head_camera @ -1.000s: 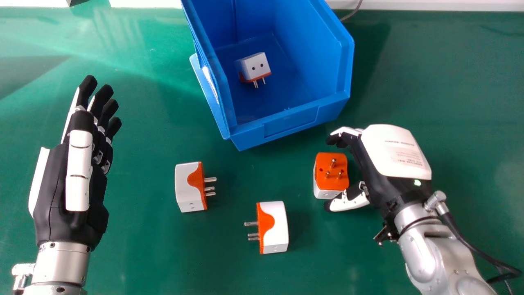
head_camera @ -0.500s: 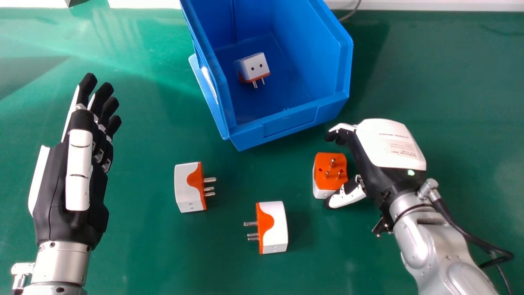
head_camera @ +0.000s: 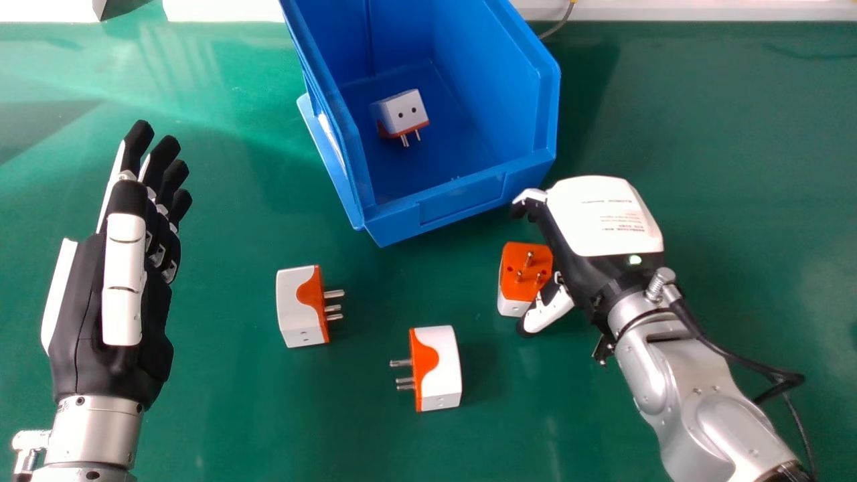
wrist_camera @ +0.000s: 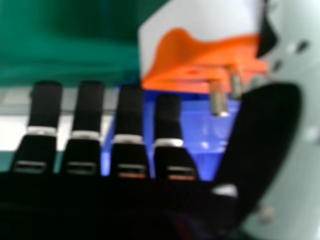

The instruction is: Pick all objects and put in blue box

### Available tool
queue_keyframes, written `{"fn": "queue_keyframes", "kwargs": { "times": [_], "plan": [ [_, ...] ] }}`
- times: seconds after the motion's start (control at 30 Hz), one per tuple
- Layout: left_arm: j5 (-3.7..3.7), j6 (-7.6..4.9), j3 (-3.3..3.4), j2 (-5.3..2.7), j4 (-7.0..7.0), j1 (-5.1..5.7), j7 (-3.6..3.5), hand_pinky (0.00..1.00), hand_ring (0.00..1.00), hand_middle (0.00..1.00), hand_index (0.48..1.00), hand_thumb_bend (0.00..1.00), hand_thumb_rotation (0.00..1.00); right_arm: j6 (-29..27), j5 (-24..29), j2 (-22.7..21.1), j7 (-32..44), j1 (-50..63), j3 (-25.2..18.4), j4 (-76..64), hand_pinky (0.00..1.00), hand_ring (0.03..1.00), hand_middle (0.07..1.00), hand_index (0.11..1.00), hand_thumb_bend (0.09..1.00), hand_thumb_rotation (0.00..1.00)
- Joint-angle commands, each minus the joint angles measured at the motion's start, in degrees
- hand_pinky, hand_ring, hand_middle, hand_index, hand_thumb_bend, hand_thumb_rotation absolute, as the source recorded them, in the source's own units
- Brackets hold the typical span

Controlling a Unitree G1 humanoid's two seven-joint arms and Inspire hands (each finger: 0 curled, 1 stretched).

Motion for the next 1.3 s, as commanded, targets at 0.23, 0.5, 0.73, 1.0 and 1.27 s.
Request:
{"fn": "queue_keyframes", "kwargs": {
  "times": [0.23, 0.5, 0.73, 1.0, 1.27],
  "plan": [
    [-0.57, 0.52, 0.07, 0.55, -2.14, -0.62, -0.01, 1.0, 0.98, 0.97, 0.961, 0.7, 0.91, 1.6, -1.05, -0.69, -0.28, 0.69, 2.64, 6.03, 0.45, 0.532, 0.587, 0.64, 0.804, 0.04],
    [-1.08, 1.73, 0.18, 0.6, -2.65, -1.11, 0.16, 1.0, 0.98, 0.97, 0.963, 0.7, 0.9, 0.17, 0.07, -0.79, -1.81, -0.24, 2.32, 7.68, 0.37, 0.434, 0.503, 0.548, 0.636, 0.02],
    [-1.63, 1.73, 0.31, 1.0, -2.31, -1.56, -0.17, 1.0, 0.98, 0.97, 0.964, 0.71, 0.9, 0.44, 2.58, -0.12, -0.1, -0.29, 0.85, 6.64, 0.35, 0.407, 0.503, 0.513, 0.565, 0.01],
    [-1.55, 2.76, 0.14, 0.99, -3.86, -1.47, 0.39, 1.0, 0.98, 0.96, 0.954, 0.71, 0.89, -1.41, 5.11, -1.31, 3.31, -0.86, -0.13, 5.83, 0.32, 0.397, 0.505, 0.512, 0.534, 0.0],
    [-1.26, 3.57, 0.11, 0.86, -5.25, -0.93, 0.88, 1.0, 0.98, 0.96, 0.949, 0.71, 0.89, -1.81, 5.44, -2.15, 5.17, -1.17, -0.43, 5.06, 0.31, 0.399, 0.509, 0.512, 0.52, 0.0]
  ]
}}
